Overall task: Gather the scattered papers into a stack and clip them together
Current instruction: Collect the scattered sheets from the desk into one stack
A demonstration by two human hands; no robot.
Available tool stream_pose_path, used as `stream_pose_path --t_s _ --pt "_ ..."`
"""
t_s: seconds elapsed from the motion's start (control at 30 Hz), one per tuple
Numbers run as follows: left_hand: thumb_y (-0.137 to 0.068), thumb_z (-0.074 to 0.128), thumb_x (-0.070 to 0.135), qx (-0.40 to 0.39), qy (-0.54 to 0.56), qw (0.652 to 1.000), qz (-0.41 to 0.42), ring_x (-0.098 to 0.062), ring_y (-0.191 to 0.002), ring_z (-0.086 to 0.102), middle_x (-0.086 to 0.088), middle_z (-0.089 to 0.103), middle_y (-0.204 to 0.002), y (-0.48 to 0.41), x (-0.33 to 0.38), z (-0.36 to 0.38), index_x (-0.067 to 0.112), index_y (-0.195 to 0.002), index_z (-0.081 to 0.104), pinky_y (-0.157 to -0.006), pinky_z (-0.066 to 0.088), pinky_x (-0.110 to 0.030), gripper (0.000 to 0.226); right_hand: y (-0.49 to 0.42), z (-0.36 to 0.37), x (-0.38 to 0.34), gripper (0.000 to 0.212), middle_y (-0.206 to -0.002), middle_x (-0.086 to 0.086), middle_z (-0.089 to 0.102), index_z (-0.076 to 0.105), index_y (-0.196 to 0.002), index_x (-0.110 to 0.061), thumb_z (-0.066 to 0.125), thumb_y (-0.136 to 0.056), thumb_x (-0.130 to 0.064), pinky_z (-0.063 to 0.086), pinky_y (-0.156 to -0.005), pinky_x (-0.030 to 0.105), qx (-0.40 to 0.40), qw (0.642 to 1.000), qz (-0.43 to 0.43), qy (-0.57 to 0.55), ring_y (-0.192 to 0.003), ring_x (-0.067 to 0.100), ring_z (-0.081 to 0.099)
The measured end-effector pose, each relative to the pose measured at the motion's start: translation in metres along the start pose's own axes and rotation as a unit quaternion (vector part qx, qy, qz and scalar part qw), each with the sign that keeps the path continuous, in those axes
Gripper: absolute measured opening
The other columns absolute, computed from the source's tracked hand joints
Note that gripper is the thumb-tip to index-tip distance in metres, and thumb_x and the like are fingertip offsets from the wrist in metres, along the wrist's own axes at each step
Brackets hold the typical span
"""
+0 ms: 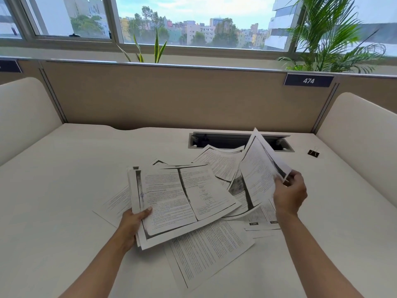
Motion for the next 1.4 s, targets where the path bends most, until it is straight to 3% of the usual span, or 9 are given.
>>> stream_pose_path --t_s 0.07,0.13,0.33,0.5,0.8,0.93,1.07,1.2,1.4 --pt "-0.086 0.057 -0.001 -0.005 0.002 1.000 0.004 -0.026 -0.080 0.063 -0.010 0.065 -0.088 0.002 0.002 0.003 0.000 -0.114 0.056 -0.060 0.059 -0.031 0.028 0.000 0.005 -0.026 0.021 -0.101 0.019 0.067 0.058 -0.104 0.003 0.061 -0.086 -0.007 0.040 -0.061 0.002 -0.010 0.997 -0.070 0.007 -0.083 0.023 0.059" --pt "-0.086 0.056 -0.002 -0.006 0.004 1.000 0.009 -0.025 -0.078 0.063 -0.009 0.066 -0.086 0.004 0.004 0.004 0.000 -0.112 0.056 -0.054 0.058 -0.027 0.026 0.005 0.010 -0.053 0.016 -0.092 0.018 0.068 0.062 -0.099 0.002 0.061 -0.087 -0.009 0.040 -0.062 0.002 -0.015 0.990 -0.141 0.009 -0.076 0.021 0.056" --pt "-0.087 0.055 -0.003 -0.008 -0.006 1.000 0.010 -0.025 -0.079 0.062 -0.010 0.064 -0.087 0.009 0.008 0.007 -0.006 -0.118 0.053 -0.090 0.047 -0.043 0.032 0.028 0.022 -0.118 0.017 -0.088 0.016 0.069 0.066 -0.100 0.002 0.056 -0.089 -0.006 0.043 -0.073 0.024 -0.023 0.949 -0.314 0.015 -0.077 0.025 0.060" --pt "-0.087 0.056 0.000 -0.002 -0.012 1.000 0.012 -0.026 -0.079 0.062 -0.011 0.064 -0.088 0.007 0.010 0.005 -0.006 -0.120 0.053 -0.091 0.046 -0.044 0.033 0.049 0.024 -0.164 0.021 -0.090 0.012 0.069 0.065 -0.100 -0.002 0.047 -0.091 -0.008 0.046 -0.074 0.040 -0.047 0.912 -0.408 0.012 -0.083 0.029 0.060" --pt "-0.090 0.055 0.015 -0.047 -0.061 0.996 0.051 -0.026 -0.087 0.065 -0.006 0.069 -0.092 0.017 0.027 0.022 0.006 -0.111 0.061 -0.090 0.050 -0.045 0.024 0.089 0.066 -0.195 0.031 -0.090 0.001 0.069 0.066 -0.102 -0.013 0.039 -0.090 -0.023 0.033 -0.078 0.038 -0.220 0.840 -0.485 0.100 -0.091 0.027 0.056" --pt "-0.085 0.059 0.027 -0.089 -0.093 0.987 0.091 -0.021 -0.082 0.070 0.000 0.075 -0.082 0.027 0.040 0.040 0.018 -0.092 0.066 -0.068 0.059 -0.031 0.014 0.107 0.094 -0.177 0.037 -0.090 0.001 0.069 0.067 -0.104 -0.017 0.035 -0.090 -0.030 0.039 -0.081 0.047 -0.291 0.813 -0.482 0.147 -0.092 0.027 0.055" --pt "-0.072 0.068 0.049 -0.135 -0.108 0.979 0.110 -0.020 -0.073 0.072 -0.007 0.074 -0.084 0.039 0.050 0.060 0.015 -0.092 0.067 -0.060 0.058 -0.028 0.039 0.123 0.113 -0.160 0.028 -0.091 0.000 0.071 0.068 -0.102 -0.019 0.045 -0.089 -0.026 0.040 -0.080 0.047 -0.332 0.800 -0.474 0.160 -0.092 0.027 0.056" --pt "-0.036 0.075 0.072 -0.190 -0.107 0.969 0.119 -0.022 -0.075 0.072 -0.006 0.075 -0.084 0.047 0.058 0.076 0.013 -0.094 0.067 -0.059 0.058 -0.029 0.083 0.135 0.124 -0.152 0.028 -0.091 0.000 0.070 0.068 -0.103 -0.020 0.044 -0.090 -0.028 0.041 -0.080 0.046 -0.350 0.774 -0.495 0.181 -0.091 0.025 0.053" --pt "-0.040 0.068 0.079 -0.242 -0.095 0.956 0.137 -0.021 -0.068 0.070 -0.007 0.073 -0.080 0.057 0.062 0.093 0.014 -0.090 0.069 -0.059 0.058 -0.030 0.081 0.129 0.126 -0.151 0.023 -0.090 0.000 0.071 0.068 -0.102 -0.019 0.052 -0.088 -0.023 0.041 -0.076 0.044 -0.322 0.792 -0.490 0.170 -0.087 0.026 0.054"
Point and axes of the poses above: each hand's wrist, its own y-axis away from the middle knuckle, its own z-axis out of the palm, x = y × z, the point moved 9 cm from there along -y, towards the middle knuckle
